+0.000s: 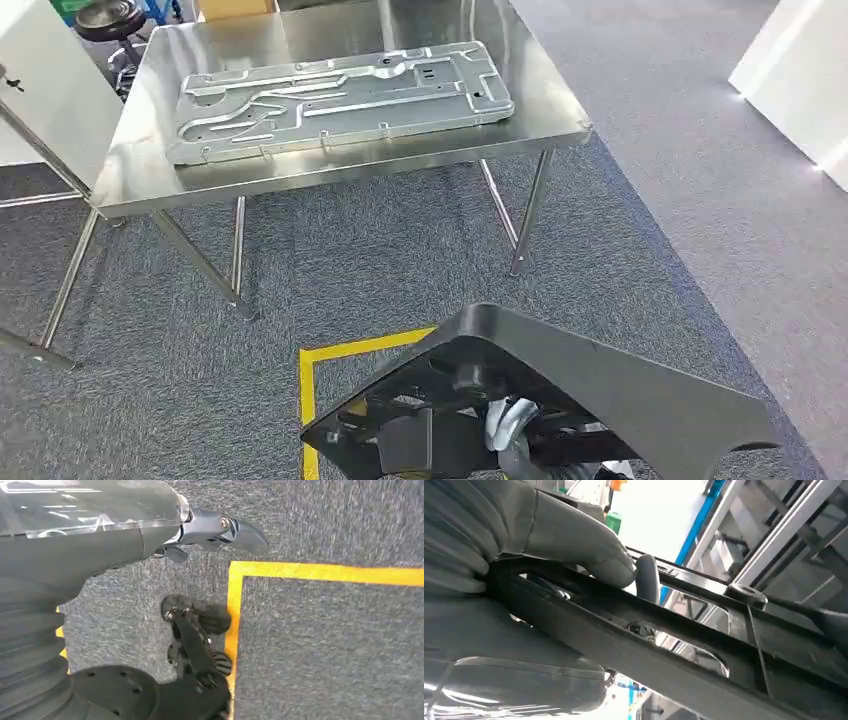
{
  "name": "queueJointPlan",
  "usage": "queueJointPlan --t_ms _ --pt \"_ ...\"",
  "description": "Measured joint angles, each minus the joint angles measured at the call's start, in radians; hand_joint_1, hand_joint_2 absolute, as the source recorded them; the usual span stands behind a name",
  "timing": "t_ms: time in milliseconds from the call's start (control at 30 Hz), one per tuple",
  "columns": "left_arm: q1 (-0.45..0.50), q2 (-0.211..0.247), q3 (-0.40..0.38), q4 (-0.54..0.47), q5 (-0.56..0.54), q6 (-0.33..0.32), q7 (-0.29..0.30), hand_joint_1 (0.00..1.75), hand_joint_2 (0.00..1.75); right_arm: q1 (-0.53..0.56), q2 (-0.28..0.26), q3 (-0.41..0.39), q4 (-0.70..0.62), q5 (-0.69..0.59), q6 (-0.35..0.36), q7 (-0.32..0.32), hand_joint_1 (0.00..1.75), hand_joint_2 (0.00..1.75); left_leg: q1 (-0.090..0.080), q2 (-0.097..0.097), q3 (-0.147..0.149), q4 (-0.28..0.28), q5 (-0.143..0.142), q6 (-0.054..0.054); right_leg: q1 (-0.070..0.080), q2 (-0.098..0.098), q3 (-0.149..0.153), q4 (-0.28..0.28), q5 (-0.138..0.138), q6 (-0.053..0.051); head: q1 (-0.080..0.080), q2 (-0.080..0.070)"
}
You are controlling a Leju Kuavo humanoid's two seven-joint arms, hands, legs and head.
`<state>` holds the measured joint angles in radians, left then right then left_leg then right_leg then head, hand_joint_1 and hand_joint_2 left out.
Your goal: Take the parts from the cabinet and place them on the table.
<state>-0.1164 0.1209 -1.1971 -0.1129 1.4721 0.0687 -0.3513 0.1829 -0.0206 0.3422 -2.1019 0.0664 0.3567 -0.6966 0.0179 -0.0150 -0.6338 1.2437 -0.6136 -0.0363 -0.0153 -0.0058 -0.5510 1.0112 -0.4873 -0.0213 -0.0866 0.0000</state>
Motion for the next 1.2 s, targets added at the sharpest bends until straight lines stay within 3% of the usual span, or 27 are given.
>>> queueJointPlan --t_ms 33,67,100,167,200,233,333,367,400,433,500,533,567,600,633,700,767,833,900,933,1000,1033,1067,1100,1133,1200 --pt "0.004 0.0 0.0 0.0 0.0 0.0 0.0 0.0 1.75 -0.002 0.0 0.0 0.002 0.001 0.0 0.0 1.75 1.75 0.0 0.001 -0.046 0.065 -0.01 -0.001 0.002 -0.009 0.007 0.0 -0.007 -0.001 0.0 0.0" --pt "0.008 0.0 0.0 0.0 0.0 0.0 0.0 0.0 1.75 -0.003 0.0 0.0 0.004 0.001 0.0 0.0 1.75 1.75 0.0 0.002 -0.069 0.081 0.006 0.0 0.004 -0.016 0.016 0.0 -0.014 -0.002 0.0 0.0" --pt "0.011 0.0 0.0 0.0 0.0 0.0 0.0 0.0 1.75 -0.004 0.0 0.001 0.007 0.001 0.0 0.0 1.75 1.75 0.0 0.003 -0.068 0.052 0.044 0.003 0.006 -0.024 0.027 0.0 -0.023 -0.002 0.0 0.0" --pt "0.011 0.0 0.0 0.0 0.0 0.0 -0.001 0.0 1.75 -0.009 0.0 0.001 0.01 -0.005 0.007 0.0 1.75 1.75 -0.003 0.008 -0.014 -0.108 0.159 0.016 0.011 -0.029 0.054 0.0 -0.041 0.002 0.0 0.0" --pt "0.013 0.002 0.0 0.0 0.0 0.0 -0.001 0.0 1.75 -0.013 0.0 0.002 0.011 -0.012 0.013 0.0 1.75 1.75 -0.011 0.015 0.016 -0.196 0.201 0.028 0.009 -0.034 0.062 -0.003 -0.049 0.002 0.0 0.0" --pt "0.013 0.003 0.0 0.001 0.0 0.001 -0.001 0.0 1.75 -0.018 0.0 0.002 0.012 -0.016 0.019 0.0 1.75 1.75 -0.016 0.017 0.028 -0.202 0.179 0.029 0.016 -0.036 0.064 -0.002 -0.054 0.009 0.0 0.0" --pt "0.014 0.004 0.0 0.001 0.0 0.001 -0.002 0.0 1.75 -0.022 0.0 0.001 0.015 -0.033 0.028 0.0 1.75 1.75 -0.023 0.017 0.031 -0.214 0.173 0.04 0.009 -0.035 0.067 -0.012 -0.057 0.024 0.0 0.0" --pt "0.014 0.004 0.0 0.001 0.0 0.001 -0.002 0.0 1.75 -0.022 0.0 0.001 0.015 -0.034 0.032 0.0 1.75 1.75 -0.018 0.015 0.04 -0.229 0.173 0.044 0.015 -0.036 0.077 -0.019 -0.062 0.032 0.0 0.0" --pt "0.016 0.003 0.0 0.001 0.0 0.001 -0.003 0.0 1.75 -0.021 0.0 0.001 0.014 -0.035 0.037 0.0 1.75 1.75 -0.01 0.014 0.056 -0.243 0.178 0.048 0.01 -0.027 0.08 -0.005 -0.066 0.036 0.0 0.0" --pt "0.016 0.003 0.0 0.001 0.0 0.001 -0.002 0.0 1.75 -0.021 0.0 0.0 0.014 -0.036 0.039 -0.001 1.75 1.75 -0.008 0.013 0.066 -0.25 0.174 0.053 0.01 -0.013 0.059 0.037 -0.084 0.037 0.0 0.0" --pt "0.011 0.002 0.0 0.001 0.0 0.001 -0.002 0.0 1.75 -0.017 0.0 0.0 0.015 -0.034 0.04 0.0 1.75 1.75 -0.008 0.013 0.074 -0.251 0.166 0.061 0.004 -0.003 -0.04 0.196 -0.143 0.043 0.0 0.0" --pt "0.011 0.0 0.0 0.001 0.0 0.001 -0.002 0.0 1.75 -0.012 0.0 0.0 0.016 -0.033 0.04 0.0 1.75 1.75 -0.008 0.011 0.079 -0.251 0.159 0.061 0.002 -0.002 -0.092 0.269 -0.16 0.047 0.0 0.0" --pt "0.013 0.0 0.0 0.001 0.0 0.001 -0.002 0.0 1.75 -0.009 0.0 0.0 0.016 -0.031 0.04 0.0 1.75 1.75 -0.008 0.008 0.087 -0.25 0.152 0.06 0.001 -0.002 -0.128 0.304 -0.15 0.05 0.0 0.0" --pt "0.014 0.0 0.0 0.001 0.0 0.002 -0.002 0.0 1.75 -0.008 0.0 0.0 0.016 -0.031 0.042 0.0 1.75 1.75 -0.007 0.005 0.096 -0.249 0.145 0.058 -0.001 -0.002 -0.135 0.285 -0.114 0.053 0.0 0.0" --pt "0.015 -0.002 0.0 0.001 0.0 0.002 -0.002 0.0 1.75 -0.008 0.0 0.0 0.016 -0.031 0.042 0.0 1.75 1.75 -0.006 0.002 0.109 -0.248 0.136 0.055 -0.005 -0.002 -0.12 0.224 -0.056 0.055 0.0 0.0" --pt "0.015 -0.004 0.0 0.001 0.0 0.002 -0.002 0.0 1.75 -0.008 0.0 0.0 0.016 -0.03 0.042 0.0 1.75 1.75 -0.006 -0.003 0.131 -0.246 0.116 0.047 -0.01 -0.001 -0.064 0.058 0.058 0.054 0.0 0.0" --pt "0.011 -0.004 0.0 0.001 0.0 0.002 -0.001 0.0 1.75 -0.009 0.001 -0.001 0.018 -0.029 0.045 -0.001 1.75 1.75 -0.013 -0.007 0.128 -0.239 0.099 0.032 -0.005 0.004 -0.053 0.024 0.036 0.044 0.0 0.0" --pt "0.011 -0.004 0.0 0.001 0.0 0.001 0.0 0.0 1.75 -0.01 0.003 -0.002 0.018 -0.029 0.052 0.0 1.75 1.75 -0.009 -0.006 0.133 -0.248 0.096 0.02 0.001 0.006 -0.053 0.024 0.028 0.031 0.0 0.0" --pt "0.009 -0.002 0.001 0.001 0.0 0.0 0.001 0.0 1.75 -0.015 0.008 -0.003 0.018 -0.03 0.06 0.0 1.75 1.75 -0.003 -0.001 0.143 -0.24 0.086 0.008 -0.006 0.005 -0.039 0.011 0.028 0.017 0.0 0.0" --pt "0.007 -0.003 0.001 0.001 0.0 -0.001 0.001 0.0 1.75 -0.022 0.01 -0.004 0.018 -0.031 0.06 0.0 1.75 1.75 -0.004 0.003 0.13 -0.206 0.073 0.005 -0.006 0.003 -0.03 0.008 0.022 0.009 0.0 0.0" --pt "0.007 -0.002 0.002 0.001 0.0 -0.001 0.001 0.0 1.75 -0.039 0.014 -0.005 0.018 -0.031 0.065 0.0 1.75 1.75 -0.003 0.006 0.035 -0.041 0.008 -0.002 -0.004 0.0 -0.018 0.008 0.011 0.003 0.0 0.0" --pt "0.009 -0.002 0.002 0.001 0.0 -0.001 0.001 0.0 1.75 -0.045 0.014 -0.006 0.019 -0.032 0.068 0.0 1.75 1.75 -0.003 0.006 -0.014 0.034 -0.012 -0.004 -0.002 0.0 -0.012 0.008 0.005 0.001 0.0 0.0" --pt "0.012 -0.002 0.002 0.001 0.0 -0.001 0.001 0.0 1.75 -0.052 0.014 -0.007 0.022 -0.032 0.072 0.001 1.75 1.75 -0.003 0.007 -0.053 0.081 -0.01 -0.004 -0.001 0.001 -0.005 0.008 -0.002 0.001 0.0 0.0" --pt "0.014 -0.002 0.002 0.001 0.0 -0.002 0.001 0.0 1.75 -0.058 0.014 -0.009 0.026 -0.033 0.075 0.002 1.75 1.75 -0.003 0.007 -0.067 0.075 0.018 -0.002 0.0 0.002 0.005 0.008 -0.009 0.001 0.0 0.0" --pt "0.014 -0.002 0.002 0.001 0.0 -0.003 0.001 0.0 1.75 -0.064 0.014 -0.01 0.027 -0.034 0.075 0.003 1.75 1.75 -0.003 0.007 -0.06 0.029 0.067 0.001 0.001 0.002 0.016 0.008 -0.017 0.001 0.0 0.0" --pt "0.013 -0.002 0.002 0.001 0.0 -0.005 0.0 0.0 1.75 -0.075 0.014 -0.012 0.029 -0.04 0.076 0.002 1.75 1.75 -0.006 0.008 -0.003 -0.153 0.197 0.015 0.002 0.001 0.048 0.007 -0.038 0.006 0.0 0.0"
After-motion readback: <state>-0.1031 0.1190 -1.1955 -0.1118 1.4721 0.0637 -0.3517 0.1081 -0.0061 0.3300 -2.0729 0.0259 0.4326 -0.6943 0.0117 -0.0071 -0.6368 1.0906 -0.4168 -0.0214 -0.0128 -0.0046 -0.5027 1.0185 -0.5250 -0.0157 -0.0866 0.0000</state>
